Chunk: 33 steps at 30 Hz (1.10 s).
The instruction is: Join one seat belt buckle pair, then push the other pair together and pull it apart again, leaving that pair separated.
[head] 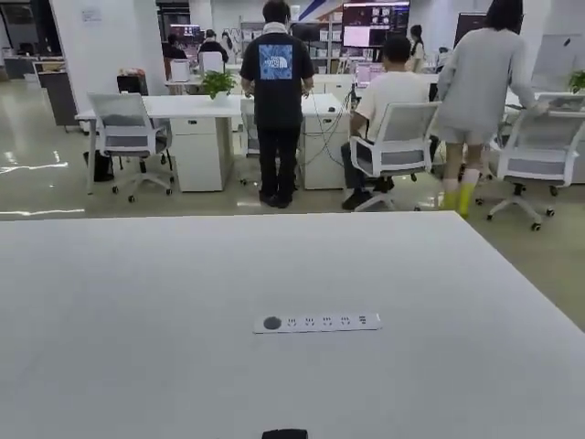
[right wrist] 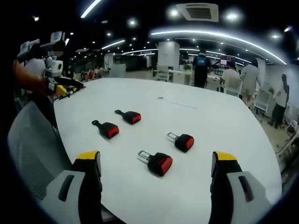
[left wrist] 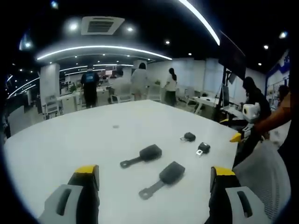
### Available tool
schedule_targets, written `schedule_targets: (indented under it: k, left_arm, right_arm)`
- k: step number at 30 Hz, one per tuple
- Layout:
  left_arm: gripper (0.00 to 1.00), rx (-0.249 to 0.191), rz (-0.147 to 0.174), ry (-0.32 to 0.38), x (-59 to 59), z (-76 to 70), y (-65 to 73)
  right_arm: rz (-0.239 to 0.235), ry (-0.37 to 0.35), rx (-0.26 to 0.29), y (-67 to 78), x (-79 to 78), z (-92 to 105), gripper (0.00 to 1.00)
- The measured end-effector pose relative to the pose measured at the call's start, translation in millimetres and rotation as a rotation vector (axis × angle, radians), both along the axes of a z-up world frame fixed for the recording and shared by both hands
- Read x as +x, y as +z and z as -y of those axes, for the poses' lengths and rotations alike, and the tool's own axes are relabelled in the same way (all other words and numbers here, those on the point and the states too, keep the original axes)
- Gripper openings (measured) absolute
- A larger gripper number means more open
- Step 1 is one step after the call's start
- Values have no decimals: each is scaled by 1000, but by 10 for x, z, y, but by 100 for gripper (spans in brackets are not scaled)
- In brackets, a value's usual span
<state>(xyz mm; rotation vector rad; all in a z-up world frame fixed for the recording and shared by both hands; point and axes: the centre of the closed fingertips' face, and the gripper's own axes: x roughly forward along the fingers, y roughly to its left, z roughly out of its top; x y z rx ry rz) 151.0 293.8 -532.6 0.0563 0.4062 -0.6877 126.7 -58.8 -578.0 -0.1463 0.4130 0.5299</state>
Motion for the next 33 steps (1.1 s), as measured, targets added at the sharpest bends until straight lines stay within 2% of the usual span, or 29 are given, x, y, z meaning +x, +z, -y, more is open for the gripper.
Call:
schedule_targets:
  k: [16,30,33]
  left_arm:
    - [100,3,-11,-2,-32,25,-35]
    - [100,8,-23,-13,7,59,-101]
    - [100,10,-28,-18,20,82,-107]
  right_arm:
    - [-7,5,-3,-13,-13,-32,99]
    - [-16,19,-11,-34,36,-40,98]
    - [-20,26,-14,-79,63,-20,98]
